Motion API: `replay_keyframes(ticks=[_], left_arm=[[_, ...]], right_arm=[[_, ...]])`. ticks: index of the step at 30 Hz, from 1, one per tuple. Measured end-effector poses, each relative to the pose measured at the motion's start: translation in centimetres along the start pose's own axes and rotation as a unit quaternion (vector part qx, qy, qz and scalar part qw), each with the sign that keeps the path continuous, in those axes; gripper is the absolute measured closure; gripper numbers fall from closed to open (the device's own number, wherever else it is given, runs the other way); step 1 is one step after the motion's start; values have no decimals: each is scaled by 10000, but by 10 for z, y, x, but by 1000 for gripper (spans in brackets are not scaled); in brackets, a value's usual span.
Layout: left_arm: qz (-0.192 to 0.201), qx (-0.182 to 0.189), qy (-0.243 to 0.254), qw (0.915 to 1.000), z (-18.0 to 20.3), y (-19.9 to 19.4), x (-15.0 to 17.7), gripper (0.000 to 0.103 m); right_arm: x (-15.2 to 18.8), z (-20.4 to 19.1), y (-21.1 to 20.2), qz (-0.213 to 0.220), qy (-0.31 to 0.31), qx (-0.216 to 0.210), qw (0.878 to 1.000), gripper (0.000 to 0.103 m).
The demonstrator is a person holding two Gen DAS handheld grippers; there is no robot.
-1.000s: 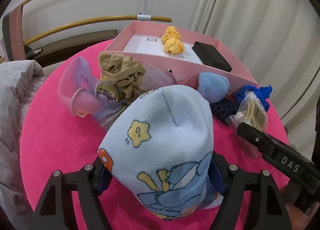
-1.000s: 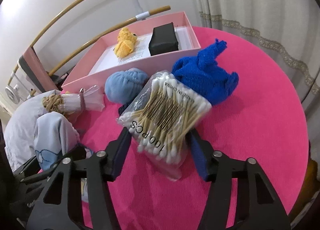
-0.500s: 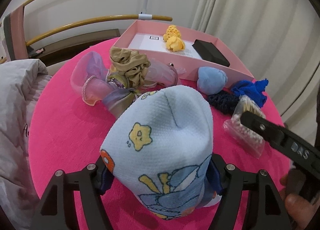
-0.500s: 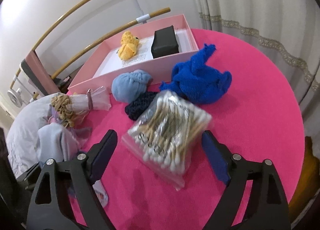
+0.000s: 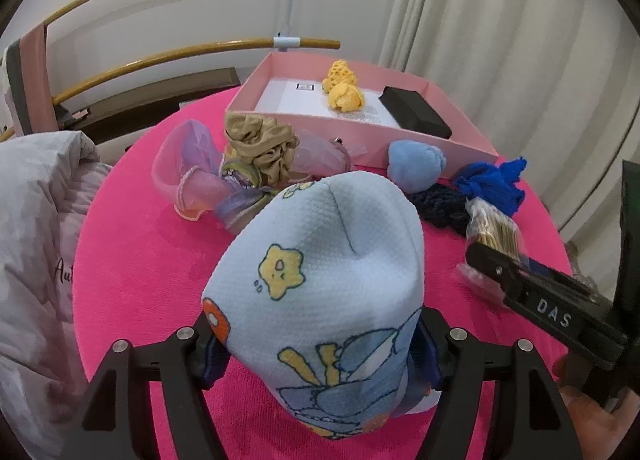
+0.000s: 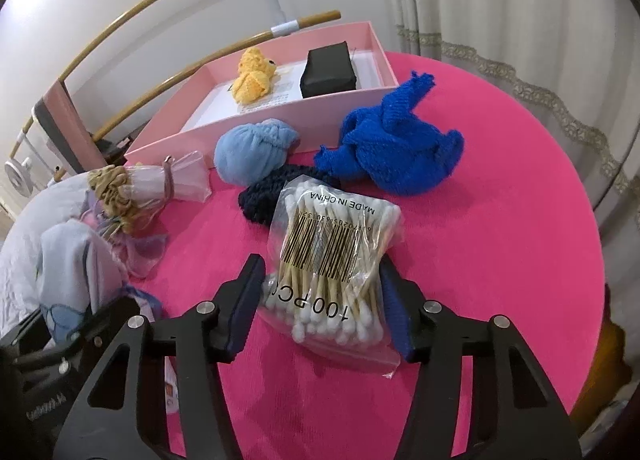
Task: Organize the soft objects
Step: 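Lift and carry the cloth and swab bag over the pink box with both tools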
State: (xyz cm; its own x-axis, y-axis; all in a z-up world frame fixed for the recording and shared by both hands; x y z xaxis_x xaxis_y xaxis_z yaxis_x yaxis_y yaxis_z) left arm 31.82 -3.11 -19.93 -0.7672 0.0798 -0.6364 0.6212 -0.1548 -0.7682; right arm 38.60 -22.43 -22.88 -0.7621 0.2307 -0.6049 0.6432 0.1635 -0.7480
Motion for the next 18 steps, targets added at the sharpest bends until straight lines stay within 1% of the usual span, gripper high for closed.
replay_keyframes(ticks=[7,18], left_arm=[[111,-66,28,9999,0,-20,4,35],[412,-177,42,9990,1,-62,8,35]], right_arm=[[6,-2,-29,151,-76,-155,9997,51],[7,-22,-65,422,-309,-378,9979,51]])
Point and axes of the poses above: each gripper's, at about its wrist camera, not at the fingertips, and y roughly the way its jaws point, z to its right, x to its underside, the point moved 2 cm from there along y, roughly the way its jaws point, and after that the axes turned 6 degrees about y, right-handed, at the moved point
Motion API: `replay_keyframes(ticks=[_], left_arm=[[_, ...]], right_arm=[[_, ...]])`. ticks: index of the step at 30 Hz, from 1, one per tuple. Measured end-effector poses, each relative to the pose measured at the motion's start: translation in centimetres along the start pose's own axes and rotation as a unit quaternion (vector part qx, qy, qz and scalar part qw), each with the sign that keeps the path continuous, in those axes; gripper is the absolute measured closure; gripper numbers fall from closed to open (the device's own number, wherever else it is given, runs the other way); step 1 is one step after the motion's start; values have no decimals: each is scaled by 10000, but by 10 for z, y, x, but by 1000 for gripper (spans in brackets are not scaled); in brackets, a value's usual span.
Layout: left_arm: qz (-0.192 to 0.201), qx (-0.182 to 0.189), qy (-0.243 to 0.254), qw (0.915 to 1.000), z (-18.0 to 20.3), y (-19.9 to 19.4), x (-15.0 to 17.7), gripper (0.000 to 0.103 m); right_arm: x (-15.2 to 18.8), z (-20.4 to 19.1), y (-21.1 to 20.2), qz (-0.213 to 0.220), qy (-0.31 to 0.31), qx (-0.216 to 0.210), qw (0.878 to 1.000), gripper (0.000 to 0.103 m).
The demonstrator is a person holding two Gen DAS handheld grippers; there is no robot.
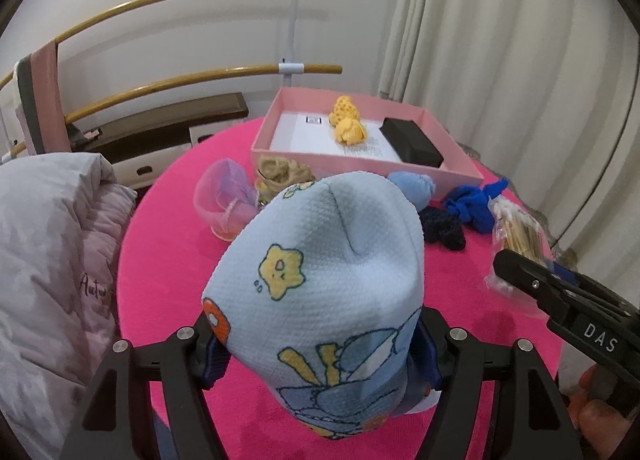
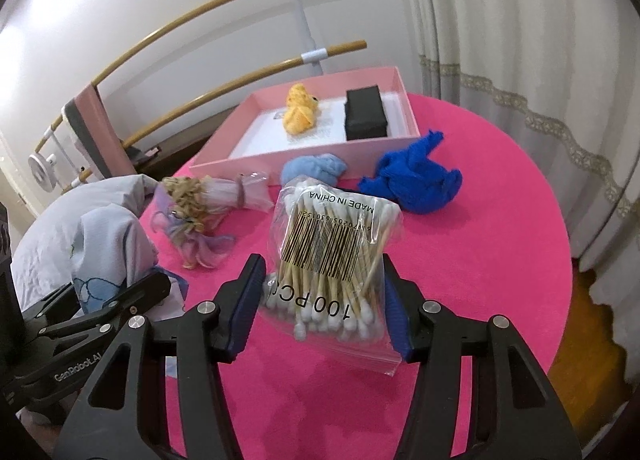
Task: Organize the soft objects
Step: 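Lift and carry the cloth and swab bag over the pink box with both tools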
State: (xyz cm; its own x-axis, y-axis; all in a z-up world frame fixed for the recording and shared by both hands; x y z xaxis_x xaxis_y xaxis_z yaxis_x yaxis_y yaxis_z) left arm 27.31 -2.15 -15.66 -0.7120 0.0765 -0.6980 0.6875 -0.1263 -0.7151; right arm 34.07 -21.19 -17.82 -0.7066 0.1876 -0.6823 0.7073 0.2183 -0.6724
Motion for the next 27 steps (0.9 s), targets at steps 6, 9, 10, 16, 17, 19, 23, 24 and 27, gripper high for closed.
replay_keyframes(ticks=[6,9,10,16,17,19,23,24,27], left_arm=[[162,-54,-14,9999,-7,-26,-1,35],[270,-66,-5,9996,-13,-39,-7,35],[305,-70,-9,9995,-15,-43,-9,35],[534,-151,-20,9985,-31,-53,-35,34],[573,-161,-21,9982,-33,-54,-42,34],[638,-167,-28,9978,-37,-54,-53,34],[753,-177,-15,9970,-42,-46,-81,34],[773,-177,-17,9969,-44,-43,-88,34],[813,-210,-18,9965,-48,-29,-112,34]], right_arm=[[-2,-12,-15,128,-100,-57,9999,51],[-7,-15,-21,189,-122,-96,9997,51],[-8,-16,-22,201,-129,-103,9997,51],[-28,-23,-27,285,-214,-209,9991,51],[-33,-25,-27,305,-245,-233,9990,51],[-43,-29,-25,327,-289,-281,9987,51],[-70,-36,-18,407,-353,-349,9979,51],[-77,-36,-16,421,-352,-372,9978,51],[-98,-38,-7,461,-375,-401,9974,51]])
Point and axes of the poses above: each gripper's, at about its wrist camera, not at the fingertips, and y roughly the way its jaws point, z to its right, x to its underside, the point moved 2 cm from there along y, roughly the way its jaws point, and after that the axes turned 6 degrees about y, right-handed, at the moved point
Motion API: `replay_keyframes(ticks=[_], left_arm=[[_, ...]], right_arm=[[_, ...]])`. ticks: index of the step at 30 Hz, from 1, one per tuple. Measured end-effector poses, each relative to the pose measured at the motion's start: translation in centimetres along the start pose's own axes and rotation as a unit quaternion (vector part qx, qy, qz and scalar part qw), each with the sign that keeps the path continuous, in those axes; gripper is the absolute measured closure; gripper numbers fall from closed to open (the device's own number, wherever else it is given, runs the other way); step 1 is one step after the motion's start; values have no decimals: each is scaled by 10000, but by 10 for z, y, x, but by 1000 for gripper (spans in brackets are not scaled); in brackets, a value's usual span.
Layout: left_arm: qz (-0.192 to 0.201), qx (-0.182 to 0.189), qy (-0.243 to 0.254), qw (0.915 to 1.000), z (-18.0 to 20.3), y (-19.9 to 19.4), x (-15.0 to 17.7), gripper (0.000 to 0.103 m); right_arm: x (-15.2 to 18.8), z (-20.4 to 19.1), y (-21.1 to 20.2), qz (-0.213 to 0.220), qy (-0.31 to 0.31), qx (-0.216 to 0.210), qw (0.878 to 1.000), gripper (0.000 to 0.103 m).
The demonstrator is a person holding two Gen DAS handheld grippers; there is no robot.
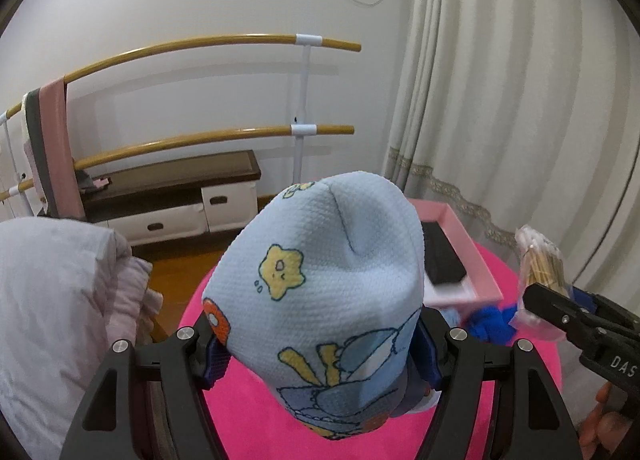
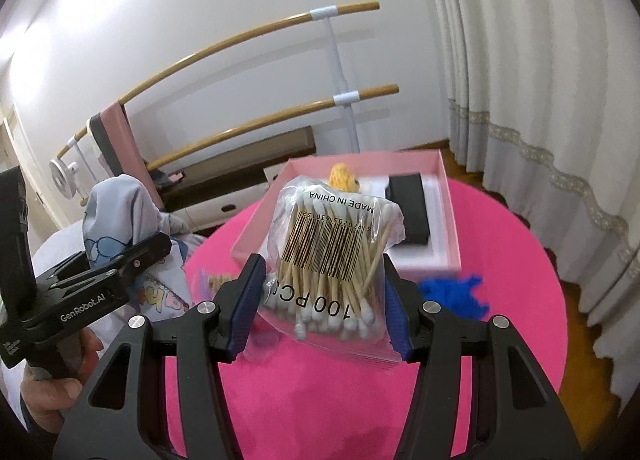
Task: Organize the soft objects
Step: 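Lift and carry the cloth and swab bag over the pink box with both tools, then open both tools to release the cloth and swab bag into the box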
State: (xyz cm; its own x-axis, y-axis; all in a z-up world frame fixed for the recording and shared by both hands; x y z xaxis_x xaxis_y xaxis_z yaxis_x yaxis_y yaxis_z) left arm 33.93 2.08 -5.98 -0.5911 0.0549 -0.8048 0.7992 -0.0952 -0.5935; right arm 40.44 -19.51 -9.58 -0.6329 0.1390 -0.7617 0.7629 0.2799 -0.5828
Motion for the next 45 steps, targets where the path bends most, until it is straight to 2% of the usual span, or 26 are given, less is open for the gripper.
replay_keyframes(ticks=[9,18,26,36,42,45], left_arm=[[-117,-8,121,9999,-5,83,-64,34],[-418,69,240,9988,1,185,-124,34],[-711,33,392,9967,6,269,-164,34],[-1023,-23,461,9937,19,345,-185,34],[-1241,-86,489,9910,24,363,-187,29],[-1258,-176,492,9907,23,371,-192,26]], right_arm=[[-63,9,53,-74,78,-106,9999,51],[-109,36,123,-406,327,-221,9984,51],[-122,58,174,-715,477,-164,9962,51],[-121,69,220,-1077,564,-111,9925,51],[-117,77,240,-1277,690,-52,9894,50],[-115,84,246,-1349,852,-41,9872,44]])
Point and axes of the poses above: each gripper's, at about its wrist camera, not at the fingertips, and y roughly the way its jaws point, z to its right, x to its underside, the point moved 2 cm from there along y, roughly the way its jaws point, and after that the axes turned 6 degrees about y, right-handed, at the moved point
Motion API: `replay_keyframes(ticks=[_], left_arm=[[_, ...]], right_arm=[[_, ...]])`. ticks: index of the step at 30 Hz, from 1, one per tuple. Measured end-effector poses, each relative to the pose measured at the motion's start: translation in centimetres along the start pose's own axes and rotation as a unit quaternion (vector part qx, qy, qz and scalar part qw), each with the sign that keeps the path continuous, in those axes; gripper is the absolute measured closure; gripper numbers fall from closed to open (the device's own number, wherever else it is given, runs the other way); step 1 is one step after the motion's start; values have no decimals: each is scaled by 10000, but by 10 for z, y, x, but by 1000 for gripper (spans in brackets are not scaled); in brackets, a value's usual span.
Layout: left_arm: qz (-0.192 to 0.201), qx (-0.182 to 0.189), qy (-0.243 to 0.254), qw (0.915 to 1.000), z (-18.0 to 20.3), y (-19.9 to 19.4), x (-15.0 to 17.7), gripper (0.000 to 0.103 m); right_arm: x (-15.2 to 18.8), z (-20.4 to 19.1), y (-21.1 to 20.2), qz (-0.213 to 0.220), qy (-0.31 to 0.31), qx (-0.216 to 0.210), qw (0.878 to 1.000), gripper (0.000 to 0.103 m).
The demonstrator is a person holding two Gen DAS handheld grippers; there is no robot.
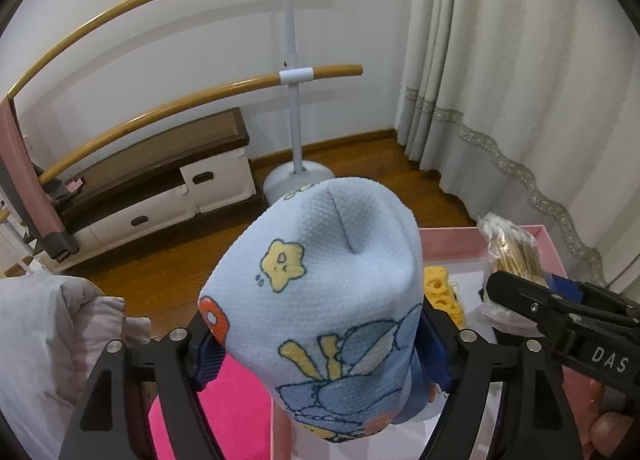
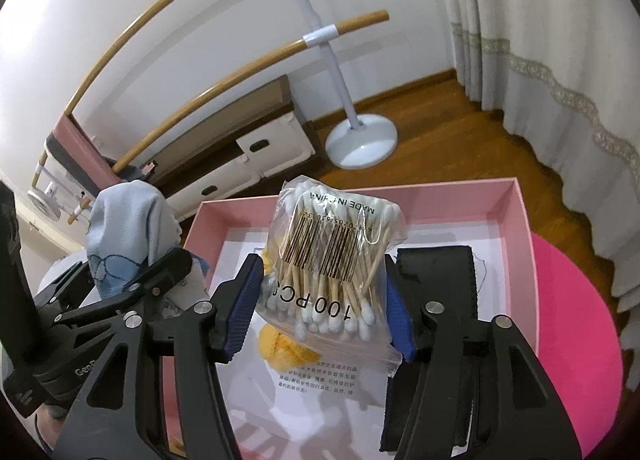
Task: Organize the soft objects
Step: 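Open both tools to release the cloth and swab bag into the box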
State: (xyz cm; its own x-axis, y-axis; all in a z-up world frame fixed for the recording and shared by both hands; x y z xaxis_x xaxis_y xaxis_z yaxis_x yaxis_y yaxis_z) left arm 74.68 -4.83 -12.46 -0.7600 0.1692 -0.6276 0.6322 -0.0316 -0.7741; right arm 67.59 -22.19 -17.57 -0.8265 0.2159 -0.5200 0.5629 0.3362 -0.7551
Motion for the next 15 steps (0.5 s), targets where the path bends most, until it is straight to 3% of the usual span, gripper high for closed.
replay_keyframes(ticks=[2,4,6,15], left_arm=[[11,-20,28,10000,1,1,-4,22],[125,-54,74,9999,1,-8,-5,13],[281,-140,104,9995,2,-20,-2,2],[814,-258,44,9963,3,-71,2,0]], right_arm=[[-1,5,1,6,126,-11,9999,35],[0,10,-2,17,238,-36,9997,12],[1,14,-8,87,317,-108,9994,0],[18,10,-66,563,386,24,9977,0]])
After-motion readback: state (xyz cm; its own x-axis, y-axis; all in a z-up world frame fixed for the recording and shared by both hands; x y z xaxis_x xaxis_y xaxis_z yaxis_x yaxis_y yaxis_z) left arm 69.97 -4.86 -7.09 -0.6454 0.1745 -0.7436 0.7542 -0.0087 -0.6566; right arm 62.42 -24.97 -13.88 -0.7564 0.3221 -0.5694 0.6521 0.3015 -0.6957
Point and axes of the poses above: each gripper's, at about its wrist camera, not at the fingertips, and y roughly the way its jaws point, z to its right, x to its underside, the point moved 2 cm from there along y, roughly the way its jaws point, and after that the axes turned 6 degrees about y, right-handed, at the moved point
